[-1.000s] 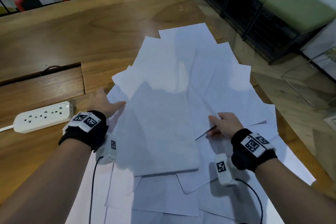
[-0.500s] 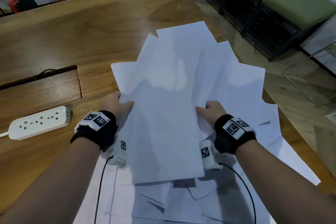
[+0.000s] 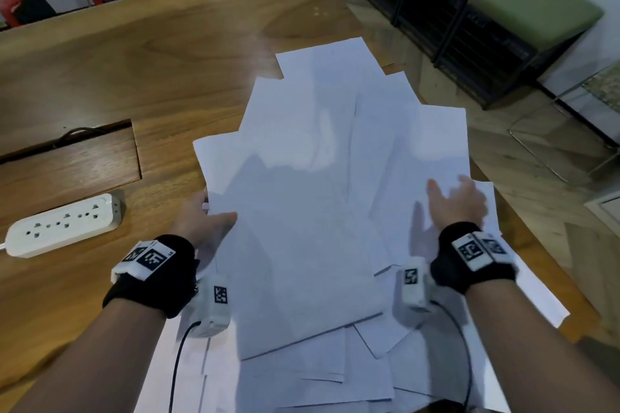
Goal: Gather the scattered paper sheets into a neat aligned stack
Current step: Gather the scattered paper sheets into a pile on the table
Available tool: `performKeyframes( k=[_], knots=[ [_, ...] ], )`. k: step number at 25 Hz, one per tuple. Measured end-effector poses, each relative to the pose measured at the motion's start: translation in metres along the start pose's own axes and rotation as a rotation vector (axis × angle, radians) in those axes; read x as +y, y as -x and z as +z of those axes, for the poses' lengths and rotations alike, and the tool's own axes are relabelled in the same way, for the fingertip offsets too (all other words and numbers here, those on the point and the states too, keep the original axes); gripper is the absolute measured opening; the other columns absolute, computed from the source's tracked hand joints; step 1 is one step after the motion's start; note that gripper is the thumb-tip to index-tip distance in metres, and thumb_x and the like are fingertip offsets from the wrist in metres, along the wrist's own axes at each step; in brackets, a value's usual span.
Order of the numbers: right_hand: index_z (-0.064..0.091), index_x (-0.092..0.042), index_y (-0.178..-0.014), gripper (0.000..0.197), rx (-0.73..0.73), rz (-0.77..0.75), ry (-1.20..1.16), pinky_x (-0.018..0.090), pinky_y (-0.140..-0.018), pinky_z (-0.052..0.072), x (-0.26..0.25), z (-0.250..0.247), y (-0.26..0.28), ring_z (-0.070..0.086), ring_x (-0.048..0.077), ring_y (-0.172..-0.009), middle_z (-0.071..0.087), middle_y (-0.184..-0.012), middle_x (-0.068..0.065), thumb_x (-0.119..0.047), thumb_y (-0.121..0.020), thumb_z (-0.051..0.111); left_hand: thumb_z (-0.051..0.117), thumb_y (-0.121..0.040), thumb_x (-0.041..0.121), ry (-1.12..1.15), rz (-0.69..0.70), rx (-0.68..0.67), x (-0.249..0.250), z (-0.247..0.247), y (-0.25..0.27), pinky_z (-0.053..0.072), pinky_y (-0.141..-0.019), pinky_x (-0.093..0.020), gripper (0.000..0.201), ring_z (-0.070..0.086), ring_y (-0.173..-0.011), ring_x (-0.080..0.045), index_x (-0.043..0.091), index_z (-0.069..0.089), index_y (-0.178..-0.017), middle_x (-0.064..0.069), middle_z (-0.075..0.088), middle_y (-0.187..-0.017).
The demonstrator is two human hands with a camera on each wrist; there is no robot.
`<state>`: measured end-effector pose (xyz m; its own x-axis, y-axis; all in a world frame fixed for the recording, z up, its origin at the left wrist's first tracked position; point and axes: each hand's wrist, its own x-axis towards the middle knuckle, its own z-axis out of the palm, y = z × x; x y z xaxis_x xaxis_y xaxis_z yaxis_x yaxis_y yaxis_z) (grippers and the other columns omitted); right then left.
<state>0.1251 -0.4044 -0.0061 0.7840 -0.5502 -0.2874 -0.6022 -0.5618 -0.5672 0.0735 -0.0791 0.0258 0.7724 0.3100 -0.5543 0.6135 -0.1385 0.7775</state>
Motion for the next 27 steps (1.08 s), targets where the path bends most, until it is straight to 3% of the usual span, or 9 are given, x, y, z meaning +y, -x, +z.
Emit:
performKeyframes(
  k=[2, 5, 6, 10, 13, 16, 19, 22, 27],
  knots=[
    [0.031, -0.007, -0.136, 0.062, -0.091, 0.054, 0.224, 0.051, -0.109, 0.029, 0.015, -0.006, -0.014, 0.03, 0.04, -0.133, 0.034, -0.144, 0.023, -0.042, -0.087, 0.046, 0.061, -0.083, 0.003, 0.027, 0.006, 0.003, -0.015, -0.002, -0.02, 0.04, -0.034, -0.009, 0.032, 0.054, -0.066, -0.012, 0.009, 0.053, -0.113, -0.002, 0.058, -0.084],
    [0.037, -0.016, -0.131, 0.046, -0.265, -0.181, 0.333, 0.048, -0.109, 0.028, 0.015, 0.024, 0.01, 0.03, 0.038, -0.131, 0.027, -0.145, 0.021, -0.034, -0.088, 0.044, 0.074, -0.065, 0.014, 0.136, -0.009, -0.045, -0.02, -0.002, -0.027, 0.057, -0.073, -0.031, 0.045, 0.067, -0.086, -0.027, 0.01, 0.058, -0.107, -0.016, 0.068, -0.107],
    [0.036, -0.02, -0.133, 0.047, -0.273, -0.258, 0.288, 0.047, -0.11, 0.027, 0.015, 0.03, 0.019, 0.031, 0.036, -0.132, 0.028, -0.145, 0.019, -0.029, -0.088, 0.046, 0.074, -0.066, 0.011, 0.158, -0.013, -0.047, -0.021, -0.003, -0.028, 0.057, -0.074, -0.034, 0.046, 0.067, -0.088, -0.028, 0.007, 0.057, -0.109, -0.017, 0.068, -0.108],
    [0.029, -0.017, -0.139, 0.062, -0.023, -0.068, -0.147, 0.043, -0.106, 0.035, 0.009, 0.006, 0.008, 0.041, 0.035, -0.127, 0.041, -0.14, 0.018, -0.018, -0.085, 0.057, 0.057, -0.084, -0.009, 0.167, -0.016, -0.044, -0.022, -0.01, -0.024, 0.047, -0.04, -0.012, 0.033, 0.061, -0.067, -0.016, -0.006, 0.053, -0.116, -0.013, 0.064, -0.097],
    [0.041, -0.012, -0.13, 0.049, -0.176, -0.077, -0.053, 0.034, -0.089, 0.041, 0.006, -0.004, -0.003, 0.054, 0.03, -0.106, 0.062, -0.108, 0.009, -0.016, -0.084, 0.058, 0.057, -0.082, -0.012, 0.224, -0.035, -0.111, -0.025, -0.014, -0.026, 0.053, -0.046, -0.019, 0.038, 0.071, -0.06, -0.015, -0.005, 0.054, -0.12, -0.018, 0.066, -0.105],
    [0.047, -0.014, -0.125, 0.048, -0.196, -0.153, -0.112, 0.031, -0.079, 0.041, 0.0, 0.0, -0.008, 0.051, 0.021, -0.086, 0.047, -0.07, -0.005, -0.011, -0.08, 0.062, 0.049, -0.083, -0.019, 0.259, 0.012, -0.109, -0.023, -0.011, -0.028, 0.051, -0.042, -0.018, 0.04, 0.068, -0.049, -0.006, -0.001, 0.051, -0.119, -0.011, 0.063, -0.086],
    [0.06, -0.008, -0.108, 0.028, 0.007, -0.083, -0.182, 0.031, -0.076, 0.044, 0.002, -0.014, -0.022, 0.054, 0.023, -0.083, 0.061, -0.084, 0.004, -0.009, -0.08, 0.058, 0.045, -0.083, -0.021, 0.259, 0.072, -0.055, -0.022, -0.016, -0.025, 0.049, -0.038, -0.017, 0.04, 0.065, -0.044, -0.004, 0.002, 0.05, -0.115, -0.008, 0.067, -0.069],
    [0.065, -0.01, -0.098, 0.022, 0.009, -0.177, -0.135, 0.026, -0.073, 0.038, 0.002, -0.015, -0.029, 0.054, 0.022, -0.082, 0.063, -0.09, 0.005, -0.006, -0.081, 0.052, 0.046, -0.083, -0.019, 0.292, 0.062, -0.072, -0.033, -0.026, -0.028, 0.053, -0.045, -0.02, 0.04, 0.07, -0.052, -0.009, -0.001, 0.051, -0.119, 0.002, 0.074, -0.06],
    [0.062, -0.019, -0.085, 0.016, -0.36, -0.27, -0.29, 0.031, -0.072, 0.044, -0.003, 0.018, 0.003, 0.058, 0.023, -0.072, 0.066, -0.077, 0.007, -0.005, -0.082, 0.056, 0.059, -0.079, -0.01, 0.324, 0.019, -0.105, -0.045, -0.021, -0.035, 0.056, -0.061, -0.018, 0.032, 0.073, -0.079, -0.016, 0.007, 0.062, -0.106, -0.012, 0.069, -0.1]
  ],
)
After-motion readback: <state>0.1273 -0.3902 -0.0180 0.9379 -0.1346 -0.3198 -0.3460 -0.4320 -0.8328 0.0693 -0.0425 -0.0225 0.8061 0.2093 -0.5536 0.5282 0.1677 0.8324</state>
